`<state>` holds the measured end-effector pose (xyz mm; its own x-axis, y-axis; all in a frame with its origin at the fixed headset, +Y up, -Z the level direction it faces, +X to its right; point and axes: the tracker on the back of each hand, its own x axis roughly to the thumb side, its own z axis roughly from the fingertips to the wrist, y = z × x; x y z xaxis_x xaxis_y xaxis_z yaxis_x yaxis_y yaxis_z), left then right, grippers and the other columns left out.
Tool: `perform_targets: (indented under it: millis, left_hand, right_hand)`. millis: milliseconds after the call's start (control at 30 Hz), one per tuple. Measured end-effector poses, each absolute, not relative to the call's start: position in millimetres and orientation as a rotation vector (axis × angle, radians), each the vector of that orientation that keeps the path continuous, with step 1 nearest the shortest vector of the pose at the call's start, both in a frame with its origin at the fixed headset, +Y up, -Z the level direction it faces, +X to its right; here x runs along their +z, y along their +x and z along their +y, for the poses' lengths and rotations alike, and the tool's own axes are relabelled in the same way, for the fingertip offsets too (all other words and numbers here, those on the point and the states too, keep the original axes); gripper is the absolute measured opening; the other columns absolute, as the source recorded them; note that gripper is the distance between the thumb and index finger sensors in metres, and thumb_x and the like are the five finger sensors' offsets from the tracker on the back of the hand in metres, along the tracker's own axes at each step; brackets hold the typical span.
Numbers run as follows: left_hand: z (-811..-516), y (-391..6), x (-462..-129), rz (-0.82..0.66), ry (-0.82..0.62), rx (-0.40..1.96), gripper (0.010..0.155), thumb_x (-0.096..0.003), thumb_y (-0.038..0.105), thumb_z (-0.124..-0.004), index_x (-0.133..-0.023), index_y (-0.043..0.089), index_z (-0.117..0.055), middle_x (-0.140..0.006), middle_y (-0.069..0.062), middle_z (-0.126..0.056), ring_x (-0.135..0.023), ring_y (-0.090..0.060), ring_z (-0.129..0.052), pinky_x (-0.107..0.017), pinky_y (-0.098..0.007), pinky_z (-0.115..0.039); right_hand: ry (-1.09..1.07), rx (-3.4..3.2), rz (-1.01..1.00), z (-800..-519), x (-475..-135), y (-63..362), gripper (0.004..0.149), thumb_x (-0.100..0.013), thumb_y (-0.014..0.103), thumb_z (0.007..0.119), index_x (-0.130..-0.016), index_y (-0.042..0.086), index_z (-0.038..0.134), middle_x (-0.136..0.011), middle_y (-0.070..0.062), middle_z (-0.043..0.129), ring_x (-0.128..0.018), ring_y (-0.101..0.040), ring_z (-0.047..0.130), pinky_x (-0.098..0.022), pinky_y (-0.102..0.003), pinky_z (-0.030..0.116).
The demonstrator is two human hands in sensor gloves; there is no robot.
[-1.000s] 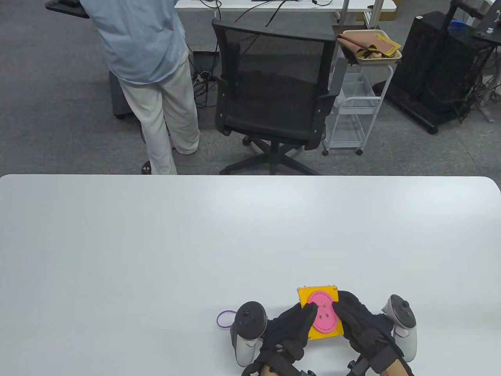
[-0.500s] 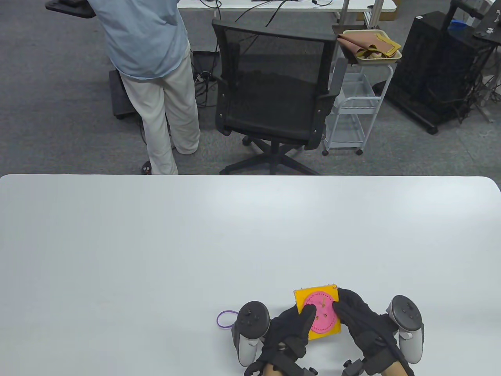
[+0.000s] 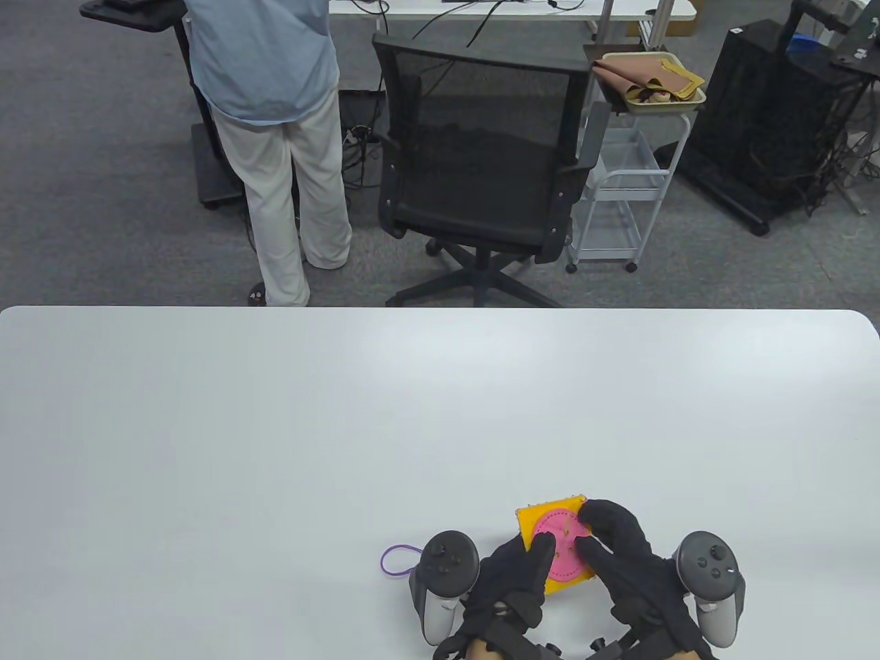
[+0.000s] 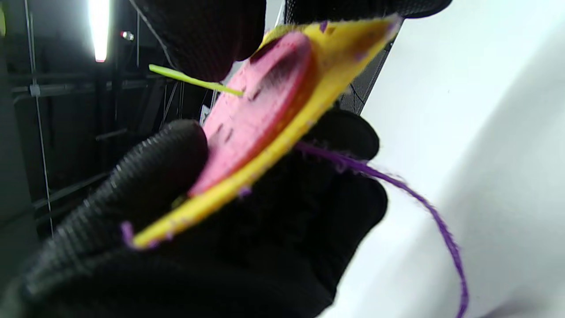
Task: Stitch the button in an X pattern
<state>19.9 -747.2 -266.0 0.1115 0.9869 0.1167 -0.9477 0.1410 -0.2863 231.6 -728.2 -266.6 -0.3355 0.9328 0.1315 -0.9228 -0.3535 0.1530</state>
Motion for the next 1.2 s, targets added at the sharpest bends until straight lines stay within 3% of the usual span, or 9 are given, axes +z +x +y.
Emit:
perform_targets:
  millis: [600,1200]
  left_hand:
    - [-744.6,26.2,-264.2,-0.337,-0.176,1.361,0.055,-0.0565,0.041,-0.06,-0.101,0.009,-0.071,-0.099,-0.017,-0.083,-0.083,-0.038,-0.089,-0.062,-0.058,-0.069]
    - [-746.7,31.3,-264.5,-0.353,-0.211,1.299,0.056,-0.056,0.04,-0.062,-0.1,0.006,-0.071,-0.097,-0.019,-0.084,-0.081,-0.04,-0.089,-0.061,-0.06,-0.069]
  right_hand:
    - [0.249,2.04,0.017,-727.7,-267.6,231.0,0.046,-0.054,0.035,0.07,-0.097,0.03,0.052,-0.111,-0.02,0.029,-0.1,-0.038,0.036,-0.08,-0.065,0.027]
    - [0.184,2.045,0.015,-729.2,-271.2,237.0,0.039,-0.055,0.035,0.069,-0.091,0.022,0.062,-0.109,-0.019,0.035,-0.098,-0.038,0.04,-0.08,-0.064,0.029]
